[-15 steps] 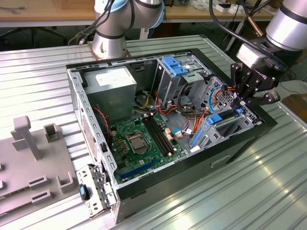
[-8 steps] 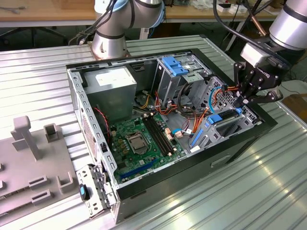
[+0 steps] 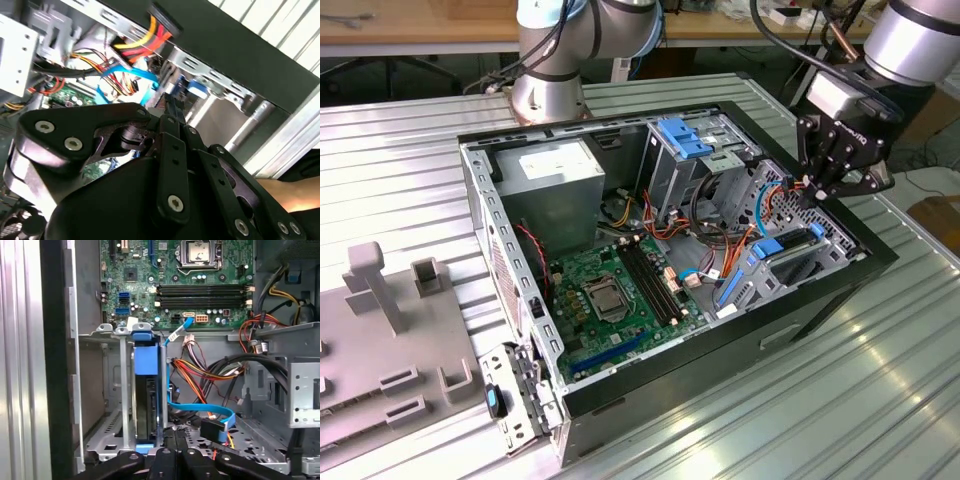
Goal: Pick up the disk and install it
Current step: 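Insert the first disk wire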
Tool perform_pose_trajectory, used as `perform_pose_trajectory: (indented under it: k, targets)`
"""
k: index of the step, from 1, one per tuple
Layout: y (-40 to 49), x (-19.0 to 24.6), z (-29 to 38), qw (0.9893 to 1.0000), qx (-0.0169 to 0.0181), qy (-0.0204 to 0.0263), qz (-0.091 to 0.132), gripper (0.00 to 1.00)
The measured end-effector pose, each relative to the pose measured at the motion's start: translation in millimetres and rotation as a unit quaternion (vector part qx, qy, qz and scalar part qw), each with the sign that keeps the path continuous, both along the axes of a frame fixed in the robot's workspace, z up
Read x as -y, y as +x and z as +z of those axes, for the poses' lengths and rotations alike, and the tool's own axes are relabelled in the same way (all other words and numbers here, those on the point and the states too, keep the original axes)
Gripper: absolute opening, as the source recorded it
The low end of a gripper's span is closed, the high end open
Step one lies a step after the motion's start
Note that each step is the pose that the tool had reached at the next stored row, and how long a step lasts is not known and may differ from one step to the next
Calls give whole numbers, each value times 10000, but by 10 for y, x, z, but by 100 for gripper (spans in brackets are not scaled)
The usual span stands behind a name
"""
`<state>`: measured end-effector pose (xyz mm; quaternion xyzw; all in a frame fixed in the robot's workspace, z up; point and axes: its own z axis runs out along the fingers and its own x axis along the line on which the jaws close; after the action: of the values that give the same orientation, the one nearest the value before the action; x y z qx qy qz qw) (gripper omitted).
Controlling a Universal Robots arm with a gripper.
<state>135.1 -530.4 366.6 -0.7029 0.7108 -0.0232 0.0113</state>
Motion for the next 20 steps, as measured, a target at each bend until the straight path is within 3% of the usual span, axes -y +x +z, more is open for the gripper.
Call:
perform_pose_trajectory:
  k: [8,9,10,13,16,18,20]
  targets:
    - [104,-140,0,10000,0,-14,4,11]
    - [129,-183,-1,10000,0,-56,4,11]
    - [154,-245,-2,9999,0,-150,4,11]
    - [177,-350,-2,9997,0,-260,5,11]
    - [179,-376,-2,9995,4,-264,153,11]
    - [179,-378,-2,9985,12,-263,483,11]
    - [179,-378,-2,9974,17,-265,663,11]
